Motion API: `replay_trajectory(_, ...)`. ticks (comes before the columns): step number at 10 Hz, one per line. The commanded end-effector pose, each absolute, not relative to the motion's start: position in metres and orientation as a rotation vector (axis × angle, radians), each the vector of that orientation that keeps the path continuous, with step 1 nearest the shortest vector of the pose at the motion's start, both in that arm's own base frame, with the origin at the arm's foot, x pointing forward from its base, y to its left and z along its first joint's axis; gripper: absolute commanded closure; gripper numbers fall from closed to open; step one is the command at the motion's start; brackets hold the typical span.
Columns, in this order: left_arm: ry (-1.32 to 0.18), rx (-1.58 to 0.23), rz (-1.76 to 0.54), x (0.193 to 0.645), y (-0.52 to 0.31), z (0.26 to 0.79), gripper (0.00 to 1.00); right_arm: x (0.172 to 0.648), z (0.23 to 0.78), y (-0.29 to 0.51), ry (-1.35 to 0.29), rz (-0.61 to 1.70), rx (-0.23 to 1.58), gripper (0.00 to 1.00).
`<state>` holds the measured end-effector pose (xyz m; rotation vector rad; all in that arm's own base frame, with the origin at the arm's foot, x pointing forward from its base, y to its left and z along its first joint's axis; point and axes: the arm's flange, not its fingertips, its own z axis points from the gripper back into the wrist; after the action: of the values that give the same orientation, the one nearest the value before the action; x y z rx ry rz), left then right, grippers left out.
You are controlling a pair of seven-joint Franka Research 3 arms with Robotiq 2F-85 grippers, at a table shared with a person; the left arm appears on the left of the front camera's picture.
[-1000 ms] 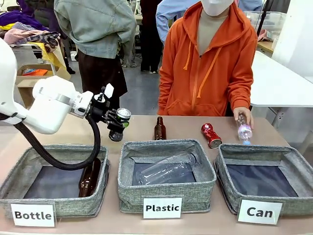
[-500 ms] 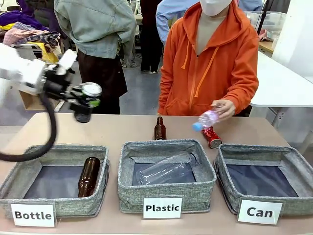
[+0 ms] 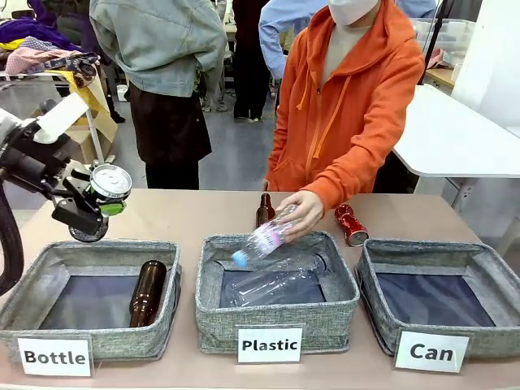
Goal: Sort the can waste into the basket.
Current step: Pick up the can waste from the table and place it in the right Fabric basket.
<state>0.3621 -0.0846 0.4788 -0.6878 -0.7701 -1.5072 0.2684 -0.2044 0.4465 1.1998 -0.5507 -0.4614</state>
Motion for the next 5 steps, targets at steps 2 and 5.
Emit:
replay_trajectory(2,-0.781,-0.879,-1.648,0.401,-0.165,0.464,1.00,0.270,0.448,-0.206,-0.583,-0.443,1.214,0.00)
replay_trajectory(5,-0.735,-0.815,-1.574,0.427,-0.199,0.456,1.00,0.270,0.448,-0.206,-0.583,-0.443,1.214,0.00)
